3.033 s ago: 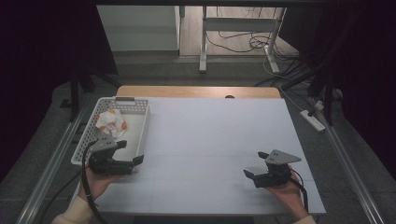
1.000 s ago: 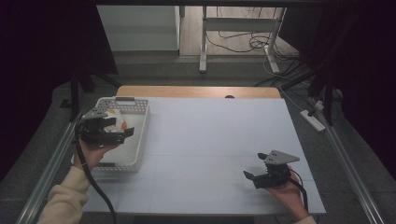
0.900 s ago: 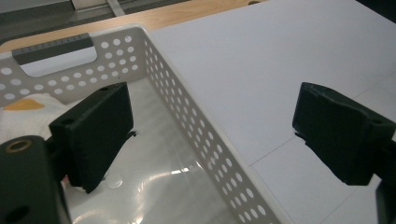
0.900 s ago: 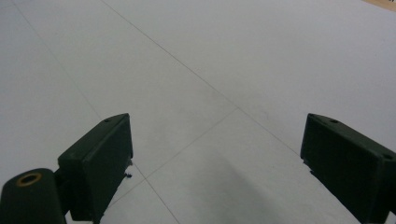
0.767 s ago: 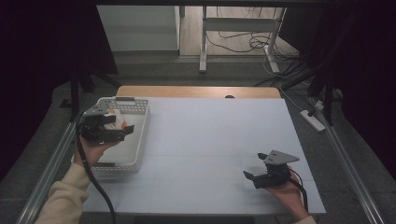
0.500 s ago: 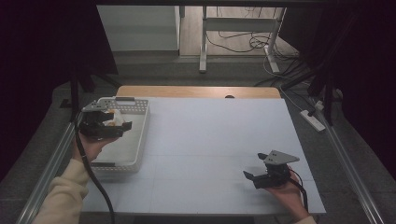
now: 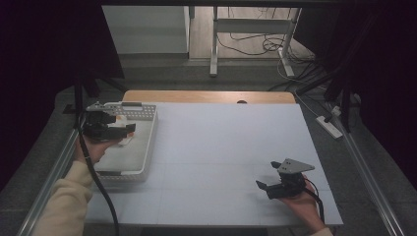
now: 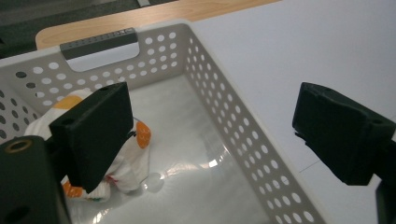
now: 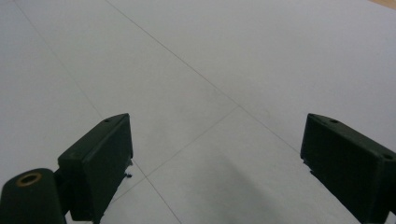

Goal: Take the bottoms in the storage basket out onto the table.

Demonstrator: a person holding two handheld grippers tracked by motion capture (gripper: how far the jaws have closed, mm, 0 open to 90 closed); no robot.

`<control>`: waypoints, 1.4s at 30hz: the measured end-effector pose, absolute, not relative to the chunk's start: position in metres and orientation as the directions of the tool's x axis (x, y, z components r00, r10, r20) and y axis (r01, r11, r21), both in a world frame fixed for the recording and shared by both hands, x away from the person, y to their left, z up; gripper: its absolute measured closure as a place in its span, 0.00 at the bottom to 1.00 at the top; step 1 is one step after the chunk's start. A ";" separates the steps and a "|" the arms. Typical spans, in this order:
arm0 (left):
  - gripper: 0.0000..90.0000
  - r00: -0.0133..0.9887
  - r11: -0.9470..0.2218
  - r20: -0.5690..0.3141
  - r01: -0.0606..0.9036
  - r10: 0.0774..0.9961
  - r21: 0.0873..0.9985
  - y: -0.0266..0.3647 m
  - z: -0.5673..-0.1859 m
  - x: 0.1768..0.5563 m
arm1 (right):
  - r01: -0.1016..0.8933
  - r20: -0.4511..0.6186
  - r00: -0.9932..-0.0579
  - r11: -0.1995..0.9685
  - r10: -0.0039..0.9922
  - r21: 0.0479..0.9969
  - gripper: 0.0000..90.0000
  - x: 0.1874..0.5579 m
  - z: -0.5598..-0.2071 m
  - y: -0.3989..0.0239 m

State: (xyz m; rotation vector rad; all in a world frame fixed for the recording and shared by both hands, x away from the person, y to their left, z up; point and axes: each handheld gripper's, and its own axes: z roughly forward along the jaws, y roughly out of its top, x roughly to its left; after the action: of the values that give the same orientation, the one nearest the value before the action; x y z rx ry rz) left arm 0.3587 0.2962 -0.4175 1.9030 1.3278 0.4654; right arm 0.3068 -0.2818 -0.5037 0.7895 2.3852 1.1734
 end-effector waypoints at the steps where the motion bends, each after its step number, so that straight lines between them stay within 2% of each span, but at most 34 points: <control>1: 0.13 0.391 -0.175 -0.120 0.638 0.912 0.750 0.297 -0.418 0.360 | 0.320 -0.078 -0.777 0.498 0.625 0.806 0.10 0.307 -0.504 -0.282; 42: 0.14 0.293 -0.138 -0.111 0.710 0.950 0.691 0.323 -0.434 0.396 | 0.333 -0.076 -0.779 0.513 0.623 0.791 0.10 0.308 -0.507 -0.280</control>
State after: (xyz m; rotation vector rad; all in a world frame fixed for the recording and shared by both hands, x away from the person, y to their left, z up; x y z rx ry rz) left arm 0.3959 0.3234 -0.4337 1.9138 1.4803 0.4728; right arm 0.3084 -0.2802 -0.5066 0.7939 2.4077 1.1469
